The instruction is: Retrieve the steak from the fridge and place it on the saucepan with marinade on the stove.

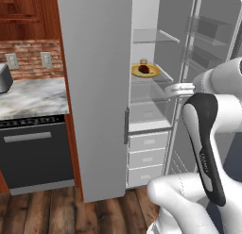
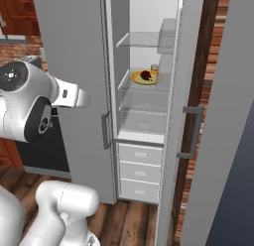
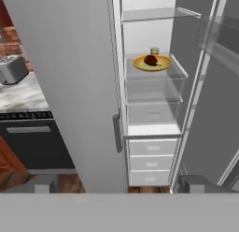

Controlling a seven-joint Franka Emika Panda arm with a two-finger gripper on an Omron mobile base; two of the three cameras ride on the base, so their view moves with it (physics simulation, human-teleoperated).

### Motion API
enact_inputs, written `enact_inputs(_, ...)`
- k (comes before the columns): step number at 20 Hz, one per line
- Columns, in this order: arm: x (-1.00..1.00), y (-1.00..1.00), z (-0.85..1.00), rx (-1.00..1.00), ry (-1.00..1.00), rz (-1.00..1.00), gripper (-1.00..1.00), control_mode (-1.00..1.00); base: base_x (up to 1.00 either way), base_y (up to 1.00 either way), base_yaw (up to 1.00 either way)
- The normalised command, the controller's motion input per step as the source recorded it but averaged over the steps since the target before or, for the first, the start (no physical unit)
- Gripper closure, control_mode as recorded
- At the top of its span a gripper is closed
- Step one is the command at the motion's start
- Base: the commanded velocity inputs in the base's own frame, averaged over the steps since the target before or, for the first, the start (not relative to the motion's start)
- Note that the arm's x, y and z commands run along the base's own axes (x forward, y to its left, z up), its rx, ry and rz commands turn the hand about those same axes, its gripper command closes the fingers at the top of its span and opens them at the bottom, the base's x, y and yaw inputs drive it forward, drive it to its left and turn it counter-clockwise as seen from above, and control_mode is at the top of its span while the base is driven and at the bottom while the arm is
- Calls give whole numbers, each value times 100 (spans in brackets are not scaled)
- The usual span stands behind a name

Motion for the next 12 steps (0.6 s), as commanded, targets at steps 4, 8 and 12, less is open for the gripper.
enact_inputs(4, 0, -2, 0, 0, 13, 3, -100, -100, 0, 0, 0)
enact_inputs(8, 0, 0, 0, -3, 9, 0, -100, -100, 0, 0, 0)
enact_inputs(12, 0, 0, 0, -5, 5, 0, -100, -100, 0, 0, 0)
